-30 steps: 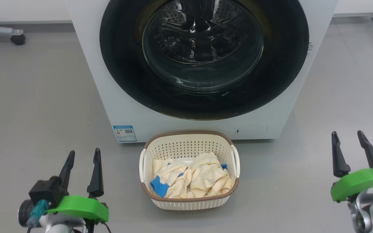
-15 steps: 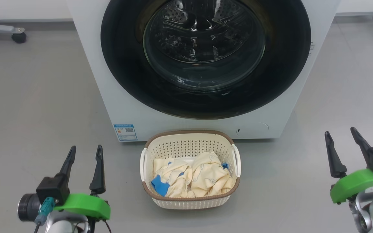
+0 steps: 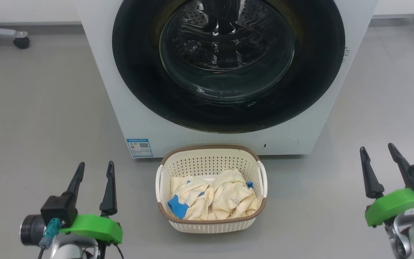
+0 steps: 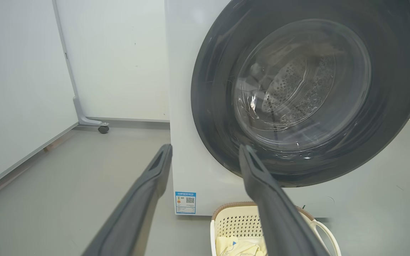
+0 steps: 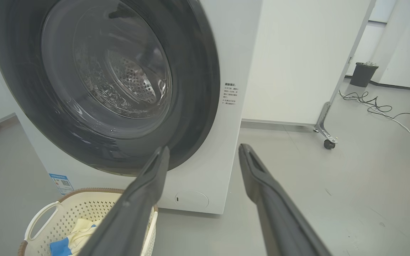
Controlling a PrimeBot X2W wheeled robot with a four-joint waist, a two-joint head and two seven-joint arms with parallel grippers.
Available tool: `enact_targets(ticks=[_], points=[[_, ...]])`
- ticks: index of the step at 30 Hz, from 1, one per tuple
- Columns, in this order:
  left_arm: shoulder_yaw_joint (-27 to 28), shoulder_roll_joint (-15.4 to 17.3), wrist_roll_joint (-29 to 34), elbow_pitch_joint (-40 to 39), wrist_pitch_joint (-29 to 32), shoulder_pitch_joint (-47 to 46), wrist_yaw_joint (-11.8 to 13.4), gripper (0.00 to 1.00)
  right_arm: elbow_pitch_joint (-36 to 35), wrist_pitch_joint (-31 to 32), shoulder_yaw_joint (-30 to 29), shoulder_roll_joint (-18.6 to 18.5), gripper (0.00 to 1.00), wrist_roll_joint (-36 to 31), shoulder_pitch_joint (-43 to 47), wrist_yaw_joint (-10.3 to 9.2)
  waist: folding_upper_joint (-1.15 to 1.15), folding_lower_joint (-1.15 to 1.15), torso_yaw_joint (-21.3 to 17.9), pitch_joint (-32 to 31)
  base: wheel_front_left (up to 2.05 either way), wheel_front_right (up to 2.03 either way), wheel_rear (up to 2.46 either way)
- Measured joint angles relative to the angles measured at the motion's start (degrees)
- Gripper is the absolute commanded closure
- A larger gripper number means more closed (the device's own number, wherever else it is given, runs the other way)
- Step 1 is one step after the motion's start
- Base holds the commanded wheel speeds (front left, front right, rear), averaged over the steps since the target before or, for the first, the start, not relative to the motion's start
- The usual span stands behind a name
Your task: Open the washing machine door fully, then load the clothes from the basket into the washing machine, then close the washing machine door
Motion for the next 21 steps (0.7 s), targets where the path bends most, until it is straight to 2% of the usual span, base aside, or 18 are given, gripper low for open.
enact_targets(ticks=[12,21], points=[[-0.08,-0.01,0.01,0.0,0.0,-0.02,0.13,0.0,0.13,0.0,0.19,0.0,0.0,0.54,-0.02,0.03,0.0,0.0,0.03,-0.23,0.09,0.09,-0.18],[-0.85,0.01,0.0,-0.03,0.0,-0.02,0.58,0.0,0.48,0.0,0.32,-0.01,0.0,1.02,-0.06,0.04,0.0,0.0,-0.23,-0.32,0.77,0.77,-1.55]])
